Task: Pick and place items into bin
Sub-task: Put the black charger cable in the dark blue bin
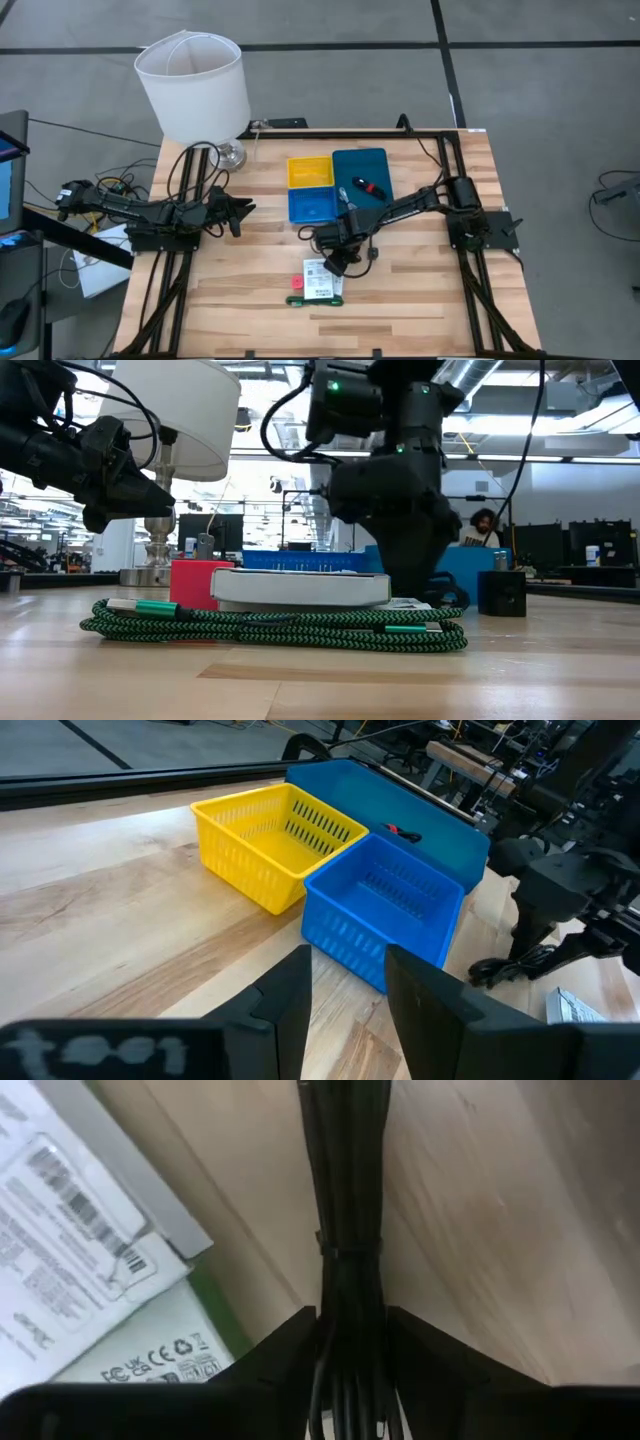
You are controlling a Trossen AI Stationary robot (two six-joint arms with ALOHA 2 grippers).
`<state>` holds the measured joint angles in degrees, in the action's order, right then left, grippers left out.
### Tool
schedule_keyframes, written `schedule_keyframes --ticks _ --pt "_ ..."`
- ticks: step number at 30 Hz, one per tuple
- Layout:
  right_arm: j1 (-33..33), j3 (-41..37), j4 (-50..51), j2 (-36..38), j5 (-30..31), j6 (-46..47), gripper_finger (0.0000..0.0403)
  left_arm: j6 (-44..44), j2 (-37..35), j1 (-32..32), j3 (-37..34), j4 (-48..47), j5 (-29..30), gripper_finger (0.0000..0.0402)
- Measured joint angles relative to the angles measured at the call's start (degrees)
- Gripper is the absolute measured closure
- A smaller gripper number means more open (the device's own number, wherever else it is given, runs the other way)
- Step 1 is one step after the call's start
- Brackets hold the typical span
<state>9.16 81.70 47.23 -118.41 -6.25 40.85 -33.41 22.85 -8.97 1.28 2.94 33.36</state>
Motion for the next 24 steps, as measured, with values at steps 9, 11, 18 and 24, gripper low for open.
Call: schedule_keyframes --ticks 9,11,18,24 --pt "-0.4 -0.3 0.1 0.1 -1.7 1.5 0.0353 0.0 0.0 0.0 0.0 0.0 0.0 0.0286" --pt "-0.4 -0.3 0.2 0.1 -2.3 2.2 0.0353 0.0 0.0 0.0 0.0 0.0 0.0 0.0286" --pt "-0.1 4.4 5.1 0.4 -2.9 2.8 0.0353 0.0 0.0 0.0 0.0 0.0 0.0 0.0286" --pt "-0.2 9.4 9.9 3.3 0.9 2.7 0.0353 0.0 0.0 0.0 0.0 0.0 0.0 0.0286"
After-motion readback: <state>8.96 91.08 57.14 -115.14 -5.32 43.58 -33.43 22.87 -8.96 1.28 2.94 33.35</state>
